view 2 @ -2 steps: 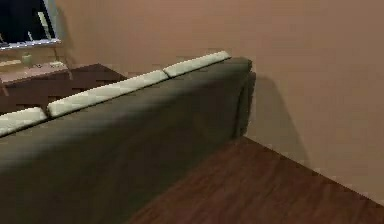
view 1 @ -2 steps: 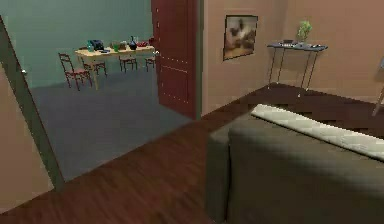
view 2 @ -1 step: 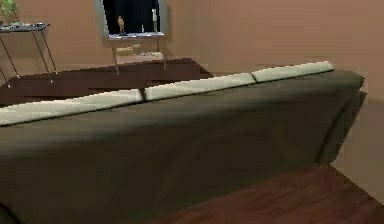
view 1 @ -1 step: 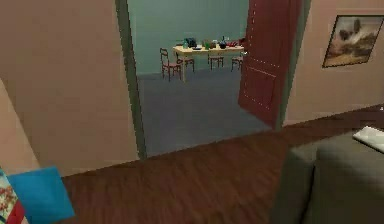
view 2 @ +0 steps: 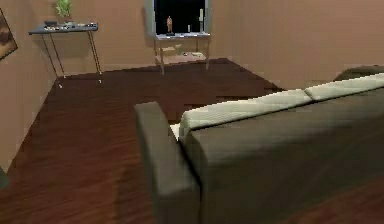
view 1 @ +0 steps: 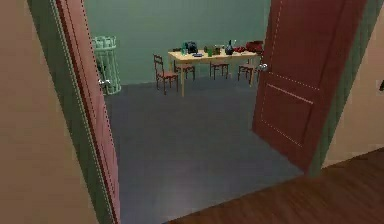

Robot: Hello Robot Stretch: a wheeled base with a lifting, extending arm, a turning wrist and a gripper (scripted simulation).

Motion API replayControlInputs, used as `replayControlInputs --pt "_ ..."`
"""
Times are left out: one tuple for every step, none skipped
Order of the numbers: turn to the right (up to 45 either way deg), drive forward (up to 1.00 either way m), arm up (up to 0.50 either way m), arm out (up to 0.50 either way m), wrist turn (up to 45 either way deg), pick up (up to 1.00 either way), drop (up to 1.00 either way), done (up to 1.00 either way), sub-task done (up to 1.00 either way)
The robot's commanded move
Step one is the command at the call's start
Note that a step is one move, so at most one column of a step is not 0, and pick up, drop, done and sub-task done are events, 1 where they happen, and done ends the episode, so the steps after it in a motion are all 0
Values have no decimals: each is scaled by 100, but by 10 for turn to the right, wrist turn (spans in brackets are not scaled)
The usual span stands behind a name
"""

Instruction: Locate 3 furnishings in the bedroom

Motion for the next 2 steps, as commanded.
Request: replayControlInputs --pt "-390 0 0 0 0 0 0 0 0" --pt "0 5 0 0 0 0 0 0 0"
